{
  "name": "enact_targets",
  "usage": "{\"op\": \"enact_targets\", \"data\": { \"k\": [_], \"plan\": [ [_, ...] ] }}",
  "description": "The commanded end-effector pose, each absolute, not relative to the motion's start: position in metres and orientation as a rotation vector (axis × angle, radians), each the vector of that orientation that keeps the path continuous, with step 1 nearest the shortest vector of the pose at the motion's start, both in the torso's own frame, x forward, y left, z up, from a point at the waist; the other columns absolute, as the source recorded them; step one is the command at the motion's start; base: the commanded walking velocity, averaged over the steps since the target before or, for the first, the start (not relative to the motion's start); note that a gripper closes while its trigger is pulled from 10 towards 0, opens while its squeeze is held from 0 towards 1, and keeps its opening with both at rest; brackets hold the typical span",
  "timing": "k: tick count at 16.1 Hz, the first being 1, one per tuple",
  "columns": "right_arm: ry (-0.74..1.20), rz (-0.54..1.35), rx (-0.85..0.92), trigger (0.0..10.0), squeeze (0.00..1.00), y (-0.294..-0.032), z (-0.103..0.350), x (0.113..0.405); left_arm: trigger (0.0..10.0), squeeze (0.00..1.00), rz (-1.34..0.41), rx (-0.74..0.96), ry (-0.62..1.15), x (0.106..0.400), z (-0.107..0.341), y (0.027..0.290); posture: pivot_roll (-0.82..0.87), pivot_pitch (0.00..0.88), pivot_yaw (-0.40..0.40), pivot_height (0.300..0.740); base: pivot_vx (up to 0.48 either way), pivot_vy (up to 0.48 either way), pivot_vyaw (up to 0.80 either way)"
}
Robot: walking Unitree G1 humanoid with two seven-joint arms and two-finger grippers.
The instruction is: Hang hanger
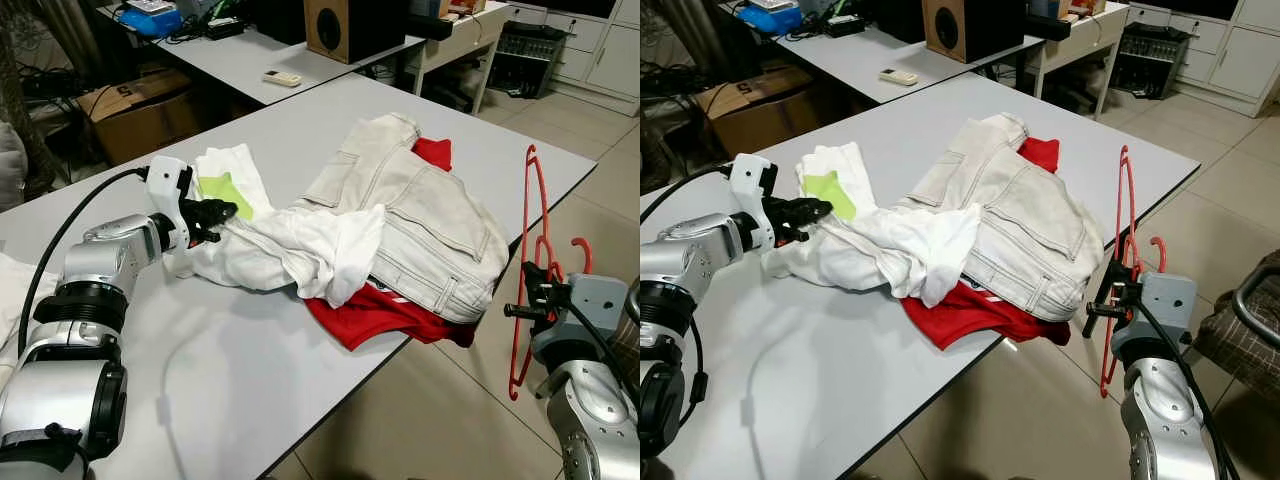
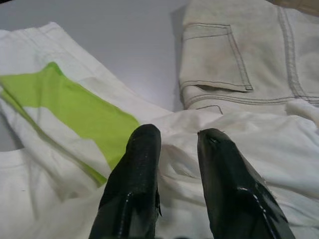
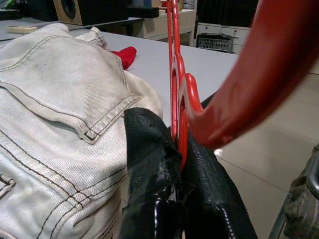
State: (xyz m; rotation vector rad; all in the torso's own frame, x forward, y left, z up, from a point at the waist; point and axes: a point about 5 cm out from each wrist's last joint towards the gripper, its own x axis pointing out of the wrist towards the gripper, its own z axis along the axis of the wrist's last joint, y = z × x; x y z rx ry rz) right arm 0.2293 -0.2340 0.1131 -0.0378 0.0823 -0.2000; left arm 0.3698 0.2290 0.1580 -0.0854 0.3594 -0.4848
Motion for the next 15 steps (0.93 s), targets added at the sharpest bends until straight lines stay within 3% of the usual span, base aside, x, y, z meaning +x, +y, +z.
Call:
{"op": "enact_targets", "data": {
  "k": [1, 6, 7, 8, 14, 15],
  "plan": [
    [0.064, -0.195, -0.032, 10.0, 0.00, -0.232, 0.116, 0.230, 10.0, 1.00, -0.495, -0.081, 0.366, 0.370, 0.162, 0.231, -0.24, 0.000, 0.101, 0.719, 0.000, 0.000, 0.00],
    [0.066, -0.193, -0.028, 10.0, 0.00, -0.231, 0.115, 0.229, 10.0, 1.00, -0.507, 0.029, 0.410, 0.368, 0.154, 0.232, -0.24, 0.000, 0.104, 0.719, 0.000, 0.000, 0.00],
    [0.065, -0.194, -0.027, 10.0, 0.00, -0.231, 0.115, 0.229, 10.0, 0.36, -0.521, 0.034, 0.422, 0.368, 0.153, 0.230, -0.24, 0.000, 0.105, 0.719, 0.000, 0.000, 0.00],
    [0.065, -0.193, -0.026, 10.0, 0.00, -0.230, 0.115, 0.230, 10.0, 0.00, -0.526, 0.054, 0.435, 0.369, 0.151, 0.226, -0.24, 0.000, 0.107, 0.719, 0.000, 0.000, 0.00],
    [0.063, -0.201, -0.026, 10.0, 0.00, -0.232, 0.115, 0.228, 10.0, 0.00, -0.433, 0.140, 0.471, 0.372, 0.149, 0.234, -0.24, 0.000, 0.110, 0.719, 0.000, 0.000, 0.00],
    [0.063, -0.201, -0.027, 10.0, 0.00, -0.232, 0.115, 0.228, 9.6, 0.00, -0.404, 0.139, 0.474, 0.372, 0.149, 0.237, -0.24, 0.000, 0.115, 0.719, 0.000, 0.000, 0.00]
  ]
}}
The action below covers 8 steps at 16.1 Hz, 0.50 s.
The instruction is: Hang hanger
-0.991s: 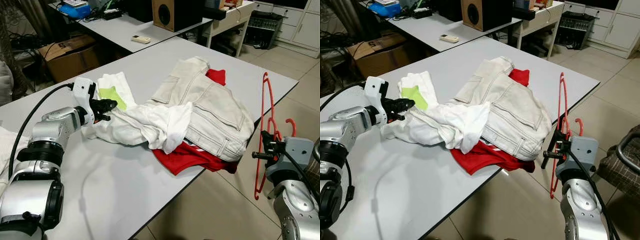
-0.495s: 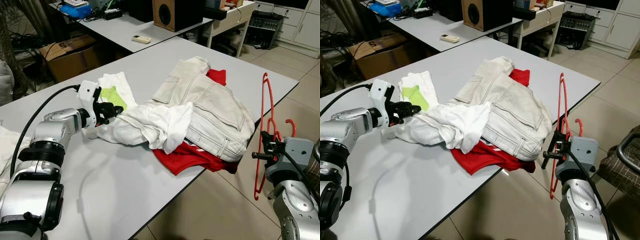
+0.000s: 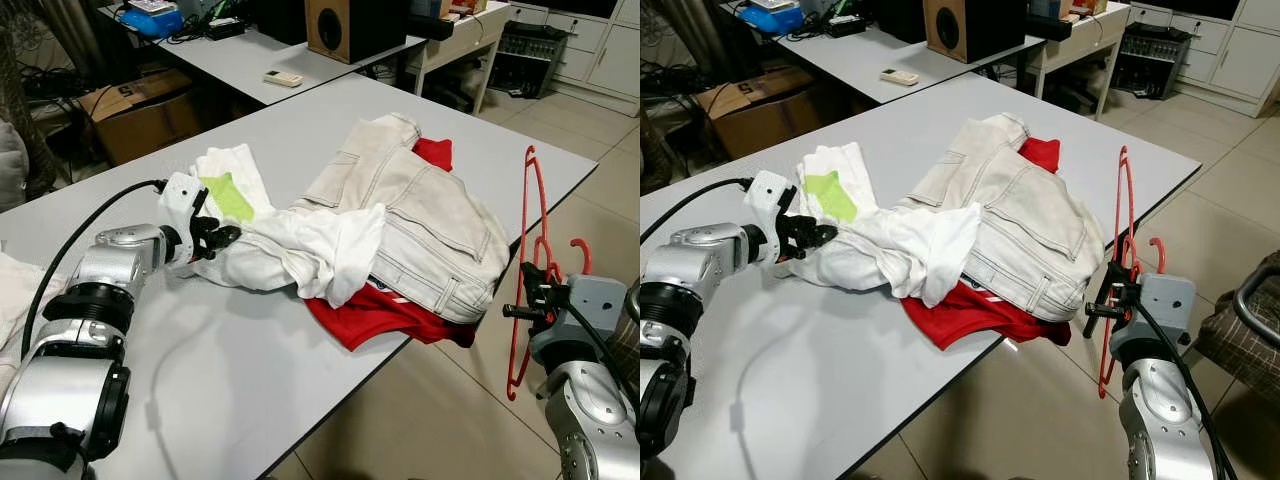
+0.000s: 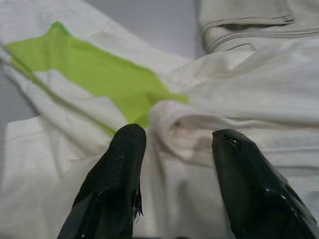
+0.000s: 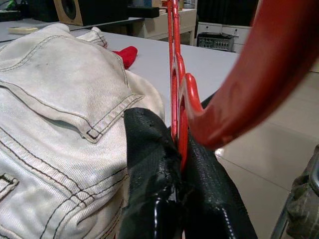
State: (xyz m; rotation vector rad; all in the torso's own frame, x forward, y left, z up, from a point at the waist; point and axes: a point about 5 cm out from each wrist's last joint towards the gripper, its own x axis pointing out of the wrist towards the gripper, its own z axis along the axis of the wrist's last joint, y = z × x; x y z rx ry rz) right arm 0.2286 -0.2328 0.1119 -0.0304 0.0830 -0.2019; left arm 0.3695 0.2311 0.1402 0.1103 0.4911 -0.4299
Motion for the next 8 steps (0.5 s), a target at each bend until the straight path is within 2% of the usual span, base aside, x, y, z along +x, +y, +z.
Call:
{"op": "enact_targets", "data": {
  "k": [1, 3, 4, 5, 6, 8],
  "plan": [
    [0.063, -0.200, -0.026, 10.0, 0.00, -0.232, 0.115, 0.228, 8.4, 0.00, -0.402, 0.111, 0.466, 0.373, 0.149, 0.237, -0.24, 0.000, 0.113, 0.719, 0.000, 0.000, 0.00],
    [0.063, -0.198, -0.027, 10.0, 0.00, -0.231, 0.114, 0.228, 5.8, 0.00, -0.406, 0.059, 0.456, 0.374, 0.150, 0.234, -0.24, 0.000, 0.113, 0.719, 0.000, 0.000, 0.00],
    [0.061, -0.195, -0.027, 10.0, 0.00, -0.231, 0.115, 0.229, 4.1, 0.00, -0.403, 0.028, 0.447, 0.375, 0.151, 0.232, -0.24, 0.000, 0.113, 0.719, 0.000, 0.000, 0.00],
    [0.061, -0.194, -0.027, 10.0, 0.00, -0.231, 0.115, 0.229, 3.8, 0.00, -0.407, 0.020, 0.446, 0.375, 0.151, 0.231, -0.24, 0.000, 0.113, 0.719, 0.000, 0.000, 0.00],
    [0.060, -0.191, -0.028, 10.0, 0.00, -0.231, 0.115, 0.229, 2.0, 0.00, -0.421, 0.022, 0.442, 0.376, 0.150, 0.228, -0.24, 0.000, 0.109, 0.719, 0.000, 0.000, 0.00],
    [0.061, -0.189, -0.029, 10.0, 0.00, -0.231, 0.115, 0.230, 0.4, 0.00, -0.434, 0.019, 0.439, 0.376, 0.149, 0.226, -0.24, 0.000, 0.109, 0.719, 0.000, 0.000, 0.00]
  ]
}}
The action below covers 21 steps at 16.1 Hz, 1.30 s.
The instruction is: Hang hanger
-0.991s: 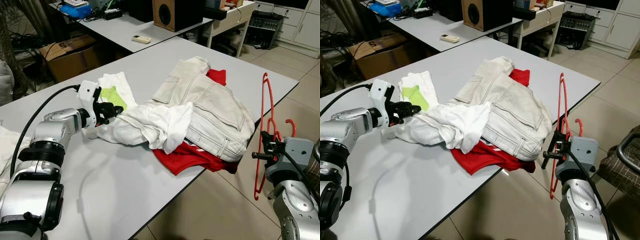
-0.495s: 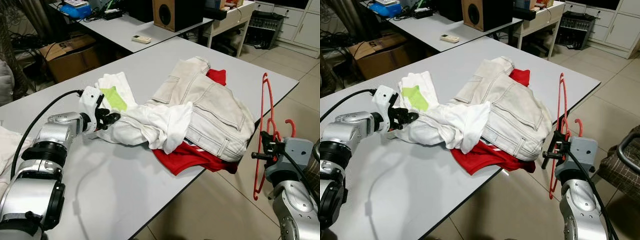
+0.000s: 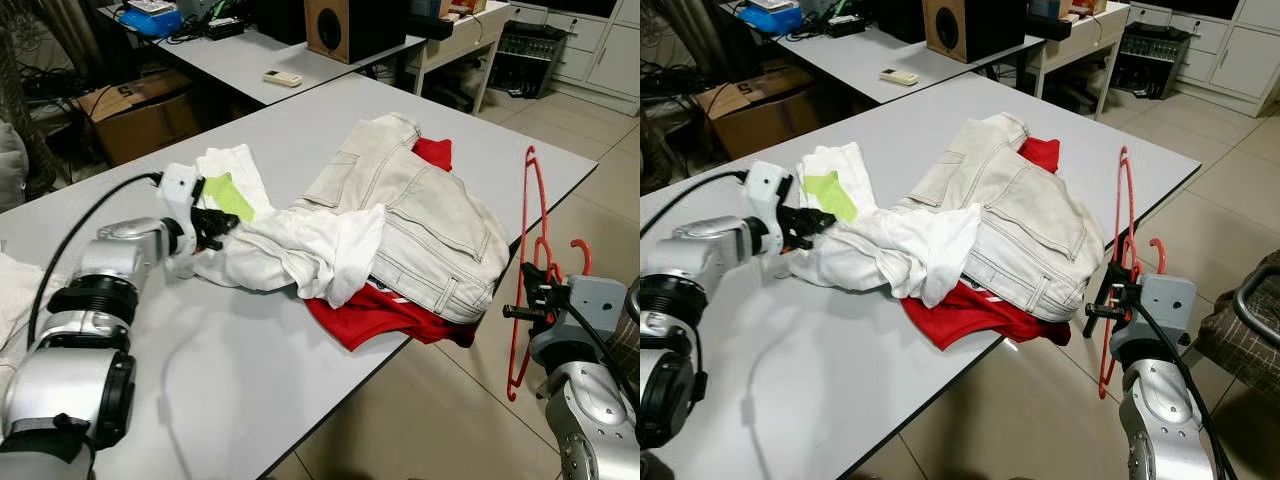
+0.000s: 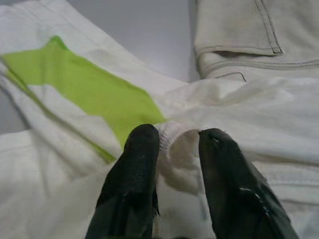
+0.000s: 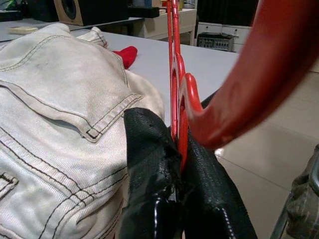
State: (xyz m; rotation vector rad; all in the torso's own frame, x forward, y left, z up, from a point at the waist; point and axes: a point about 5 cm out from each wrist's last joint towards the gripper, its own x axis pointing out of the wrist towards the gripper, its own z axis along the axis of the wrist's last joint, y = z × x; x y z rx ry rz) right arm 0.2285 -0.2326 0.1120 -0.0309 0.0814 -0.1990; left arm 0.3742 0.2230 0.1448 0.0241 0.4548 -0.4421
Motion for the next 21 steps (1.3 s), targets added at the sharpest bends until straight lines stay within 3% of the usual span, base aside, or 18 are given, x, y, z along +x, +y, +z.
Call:
{"op": "enact_targets", "data": {
  "k": [1, 6, 17, 19, 21],
  "plan": [
    [0.061, -0.189, -0.030, 10.0, 0.00, -0.231, 0.115, 0.229, 0.0, 0.00, -0.447, 0.026, 0.440, 0.376, 0.149, 0.223, -0.24, 0.000, 0.109, 0.719, 0.000, 0.000, 0.00],
    [0.059, -0.189, -0.032, 10.0, 0.00, -0.232, 0.115, 0.229, 0.0, 0.00, -0.457, 0.198, 0.476, 0.374, 0.141, 0.222, -0.25, 0.000, 0.111, 0.719, 0.000, 0.000, 0.00],
    [0.058, -0.191, -0.028, 10.0, 0.00, -0.231, 0.115, 0.230, 0.0, 0.00, -0.529, 0.329, 0.471, 0.370, 0.142, 0.228, -0.24, 0.000, 0.112, 0.719, 0.000, 0.000, 0.00],
    [0.041, -0.157, -0.025, 10.0, 0.00, -0.229, 0.118, 0.231, 0.0, 0.00, -0.516, 0.300, 0.403, 0.374, 0.147, 0.222, -0.24, 0.000, 0.113, 0.719, 0.000, 0.000, 0.00],
    [-0.006, 0.039, 0.008, 10.0, 0.00, -0.216, 0.134, 0.232, 0.0, 0.00, -0.441, 0.257, 0.214, 0.386, 0.177, 0.219, -0.24, 0.000, 0.113, 0.719, 0.000, 0.000, 0.00]
  ]
}}
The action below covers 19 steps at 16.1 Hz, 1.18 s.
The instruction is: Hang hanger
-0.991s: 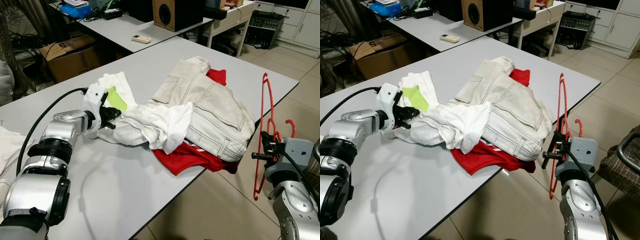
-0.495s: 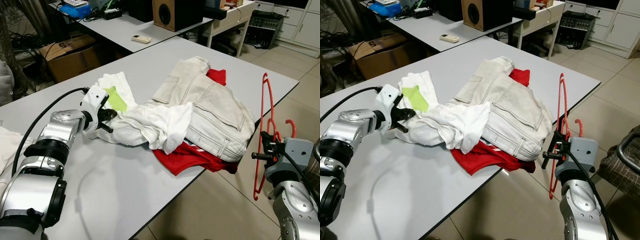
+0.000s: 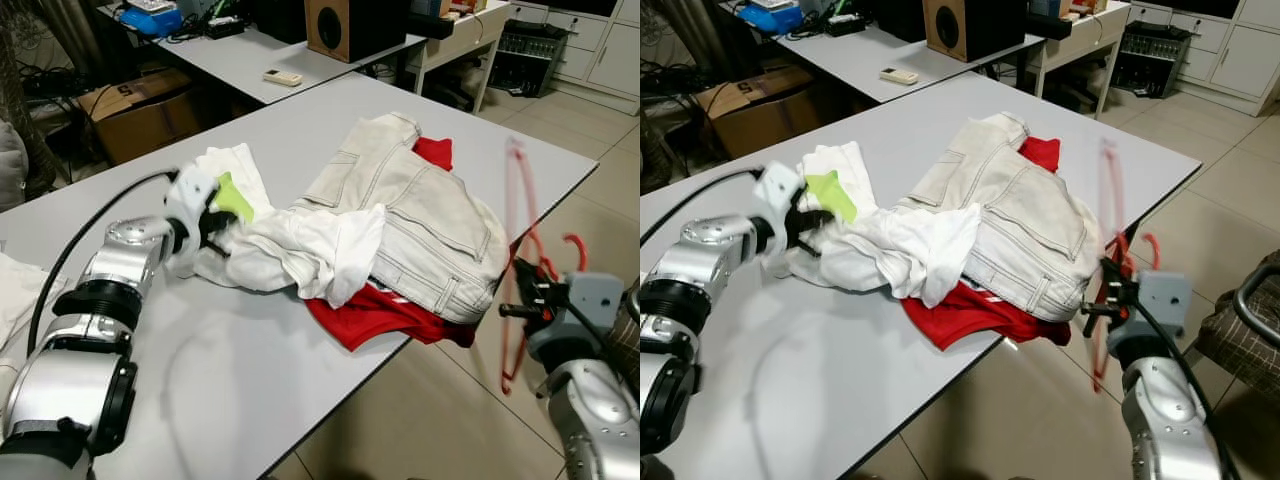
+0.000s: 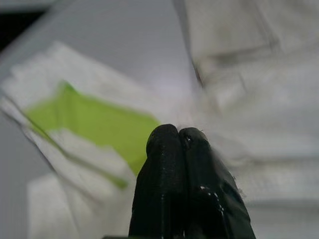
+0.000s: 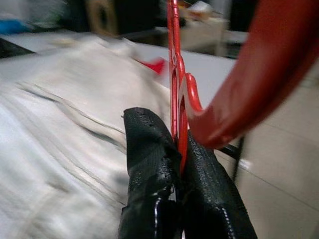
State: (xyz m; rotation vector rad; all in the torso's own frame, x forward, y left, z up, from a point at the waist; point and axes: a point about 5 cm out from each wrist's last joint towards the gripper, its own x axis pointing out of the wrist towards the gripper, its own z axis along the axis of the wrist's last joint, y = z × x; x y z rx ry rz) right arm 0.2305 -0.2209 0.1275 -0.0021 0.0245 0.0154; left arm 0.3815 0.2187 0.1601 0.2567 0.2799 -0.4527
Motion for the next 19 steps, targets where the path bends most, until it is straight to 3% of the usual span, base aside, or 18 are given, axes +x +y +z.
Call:
{"op": "enact_targets", "data": {
  "k": [1, 4, 7, 9, 12, 17, 19],
  "plan": [
    [-0.029, 0.177, 0.018, 10.0, 0.00, -0.203, 0.144, 0.230, 0.0, 0.00, -0.401, 0.265, 0.123, 0.392, 0.199, 0.219, -0.24, 0.000, 0.113, 0.719, 0.000, 0.000, 0.00],
    [-0.059, 0.474, 0.041, 10.0, 0.00, -0.176, 0.165, 0.226, 0.0, 0.00, -0.273, 0.295, -0.056, 0.402, 0.251, 0.224, -0.24, 0.000, 0.119, 0.719, 0.000, 0.000, 0.00],
    [0.049, 0.764, -0.040, 10.0, 0.00, -0.161, 0.167, 0.216, 0.0, 0.00, -0.260, 0.471, -0.143, 0.398, 0.282, 0.226, -0.23, 0.000, 0.116, 0.719, 0.000, 0.000, 0.00],
    [0.081, 0.781, -0.067, 10.0, 0.00, -0.161, 0.167, 0.217, 0.0, 0.00, -0.243, 0.507, -0.205, 0.392, 0.294, 0.230, -0.23, 0.000, 0.113, 0.719, 0.000, 0.000, 0.00],
    [0.091, 0.856, -0.073, 10.0, 0.00, -0.152, 0.174, 0.222, 0.0, 0.00, -0.164, 0.436, -0.466, 0.380, 0.336, 0.236, -0.21, 0.000, 0.090, 0.719, 0.000, 0.000, 0.00],
    [0.195, 1.070, -0.107, 10.0, 0.00, -0.131, 0.167, 0.222, 0.0, 0.00, -0.239, 0.454, -0.399, 0.376, 0.325, 0.227, -0.19, 0.000, 0.076, 0.719, 0.000, 0.000, 0.00],
    [0.187, 1.035, -0.129, 10.0, 0.00, -0.133, 0.168, 0.229, 0.0, 0.00, -0.262, 0.483, -0.378, 0.373, 0.321, 0.227, -0.18, 0.000, 0.070, 0.719, 0.000, 0.000, 0.00]
  ]
}}
